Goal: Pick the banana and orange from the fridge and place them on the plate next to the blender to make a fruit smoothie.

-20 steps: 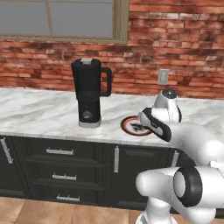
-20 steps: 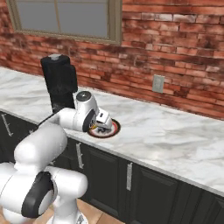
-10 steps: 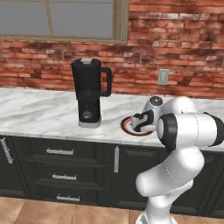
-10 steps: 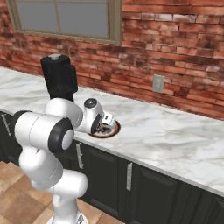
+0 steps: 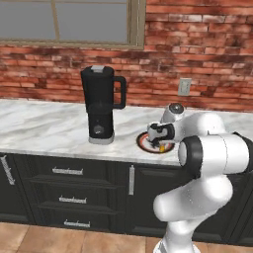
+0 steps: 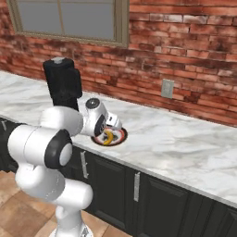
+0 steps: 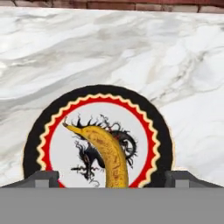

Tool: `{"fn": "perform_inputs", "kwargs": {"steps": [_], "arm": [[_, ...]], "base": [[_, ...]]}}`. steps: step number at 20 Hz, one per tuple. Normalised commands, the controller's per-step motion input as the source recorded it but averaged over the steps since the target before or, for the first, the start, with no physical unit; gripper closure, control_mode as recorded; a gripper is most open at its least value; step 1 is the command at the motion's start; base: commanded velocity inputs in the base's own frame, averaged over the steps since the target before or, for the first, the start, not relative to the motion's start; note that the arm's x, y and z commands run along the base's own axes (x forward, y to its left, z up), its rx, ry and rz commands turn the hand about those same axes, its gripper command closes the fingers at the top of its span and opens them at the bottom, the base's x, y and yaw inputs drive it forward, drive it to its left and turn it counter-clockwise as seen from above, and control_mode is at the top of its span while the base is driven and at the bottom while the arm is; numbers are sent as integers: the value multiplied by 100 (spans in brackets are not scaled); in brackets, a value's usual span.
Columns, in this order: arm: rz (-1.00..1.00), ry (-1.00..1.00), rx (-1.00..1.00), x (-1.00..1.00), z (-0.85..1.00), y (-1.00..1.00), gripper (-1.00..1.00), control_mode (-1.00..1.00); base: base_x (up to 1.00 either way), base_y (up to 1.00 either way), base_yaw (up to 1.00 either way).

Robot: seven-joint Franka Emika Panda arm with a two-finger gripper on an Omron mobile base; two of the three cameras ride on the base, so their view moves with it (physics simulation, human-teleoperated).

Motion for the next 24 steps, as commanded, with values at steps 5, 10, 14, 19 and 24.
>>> {"fn": "perform_inputs", "kwargs": {"steps": [5,10,14,19,24], "arm": [[1,0,-8,-96,100,40,-100,-100],[4,0,-2,-100,100,42,-100,-100],[5,1,0,-99,100,5,-100,-100],[3,12,0,-92,68,0,-100,-100],[1,4,0,-95,9,0,-100,-100]], "base": [[0,0,0],[0,0,0],[0,0,0],[0,0,0],[0,0,0]]}}
